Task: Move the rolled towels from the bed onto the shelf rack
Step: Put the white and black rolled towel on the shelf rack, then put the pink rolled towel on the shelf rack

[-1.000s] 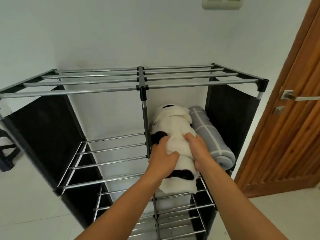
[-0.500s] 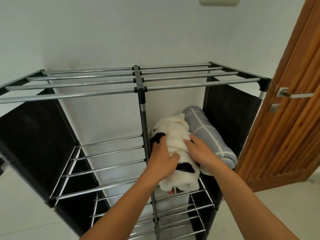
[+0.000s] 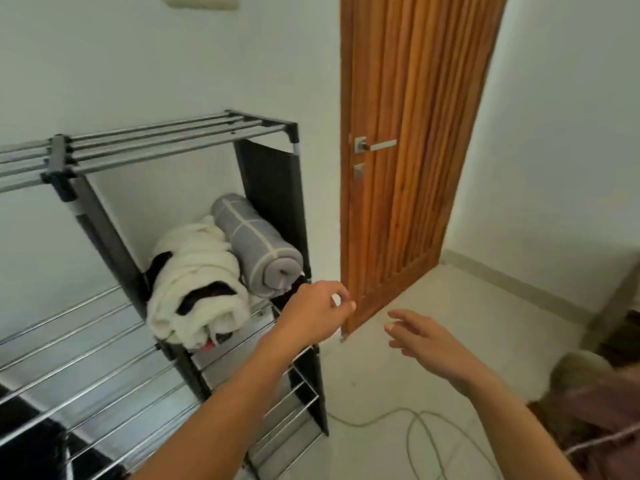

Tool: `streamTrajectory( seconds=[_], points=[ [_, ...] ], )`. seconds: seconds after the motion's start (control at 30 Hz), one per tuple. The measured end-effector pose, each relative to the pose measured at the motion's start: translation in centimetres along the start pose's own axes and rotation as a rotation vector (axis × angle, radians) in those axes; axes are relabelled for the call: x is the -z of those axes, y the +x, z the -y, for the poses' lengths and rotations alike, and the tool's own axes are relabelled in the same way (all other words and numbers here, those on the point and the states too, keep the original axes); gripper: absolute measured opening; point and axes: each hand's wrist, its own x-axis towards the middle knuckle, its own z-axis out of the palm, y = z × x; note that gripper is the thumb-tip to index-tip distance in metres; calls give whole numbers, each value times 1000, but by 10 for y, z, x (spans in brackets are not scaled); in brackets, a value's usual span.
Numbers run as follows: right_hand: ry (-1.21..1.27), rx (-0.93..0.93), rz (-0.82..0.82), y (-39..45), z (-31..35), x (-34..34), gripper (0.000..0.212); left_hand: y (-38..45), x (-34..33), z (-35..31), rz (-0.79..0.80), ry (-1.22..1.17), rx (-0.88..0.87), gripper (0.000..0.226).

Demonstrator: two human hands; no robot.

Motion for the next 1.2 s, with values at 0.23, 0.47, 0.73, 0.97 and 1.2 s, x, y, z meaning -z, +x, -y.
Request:
streamTrajectory(
  seconds=[0.23, 0.47, 0.73, 0.97, 1.2],
  points=[
    [282, -232, -570, -167, -131, 87, 23, -16, -142, -133, 402, 75, -365, 25],
    [680, -440, -1339, -405, -202, 79, 8, -141, -254, -274, 728, -4, -908, 21],
    [877, -681, -1785, -589, -220, -56, 9, -332, -338, -322, 1241, -99, -1111, 7],
    [997, -709, -2134, -687, -227, -116, 18, -456, -382, -336, 1526, -51, -1028, 7],
    [982, -816, -2211, -755, -283, -114, 22, -548, -450, -385, 1475, -66, -1044, 3]
  ],
)
